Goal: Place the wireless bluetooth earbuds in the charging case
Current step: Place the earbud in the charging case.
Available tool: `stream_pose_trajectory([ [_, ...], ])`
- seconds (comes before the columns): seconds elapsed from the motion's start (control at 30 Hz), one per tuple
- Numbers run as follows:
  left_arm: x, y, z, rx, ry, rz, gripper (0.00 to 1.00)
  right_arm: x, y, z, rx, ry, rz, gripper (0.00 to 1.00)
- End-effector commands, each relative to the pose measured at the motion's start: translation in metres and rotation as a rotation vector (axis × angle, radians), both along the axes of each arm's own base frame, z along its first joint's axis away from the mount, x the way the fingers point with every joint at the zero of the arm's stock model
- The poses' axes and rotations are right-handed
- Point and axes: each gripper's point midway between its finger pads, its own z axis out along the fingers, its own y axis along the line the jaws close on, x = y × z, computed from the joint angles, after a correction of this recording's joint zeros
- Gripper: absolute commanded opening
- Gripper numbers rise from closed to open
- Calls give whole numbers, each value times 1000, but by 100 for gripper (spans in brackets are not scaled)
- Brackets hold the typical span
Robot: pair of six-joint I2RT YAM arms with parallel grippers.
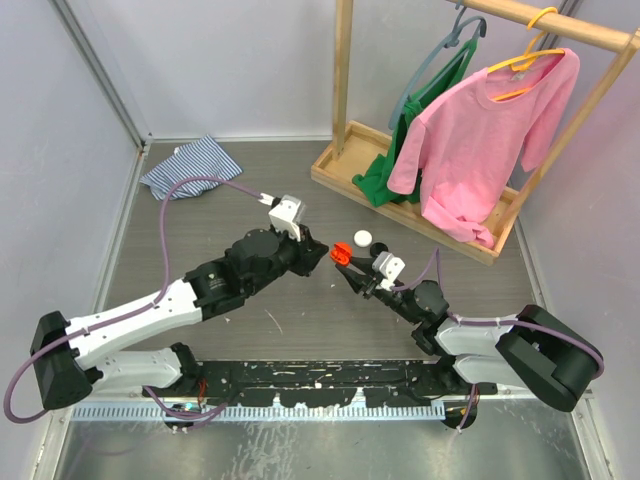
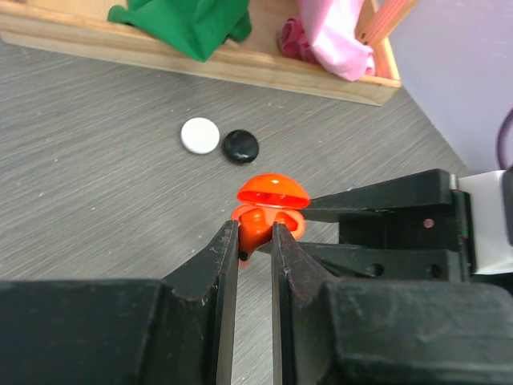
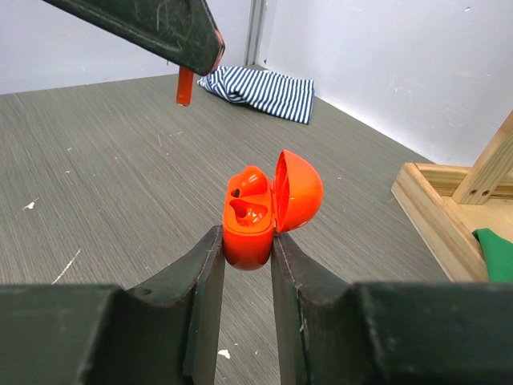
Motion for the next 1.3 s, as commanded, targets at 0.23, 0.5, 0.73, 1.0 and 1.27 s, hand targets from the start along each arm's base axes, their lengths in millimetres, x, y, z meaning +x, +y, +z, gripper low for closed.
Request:
stream_pose_trajectory([
  [0.23,-5,-34,31,-124,-120,-56,18,0,1,30,74,-72,5,1],
  [0.5,-4,-47,21,-91,-137,-83,18,-1,1,30,74,-71,6,1],
  [0.73,-4,-51,13,-63,-140,-93,19,0,1,30,73,-71,4,1],
  [1.0,-2,-54,5,-26,-152,-103,19,0,2,30,74,-71,6,1],
  [1.27,-1,-53,4,-4,-157,-102,20,0,1,29,72,-68,3,1],
])
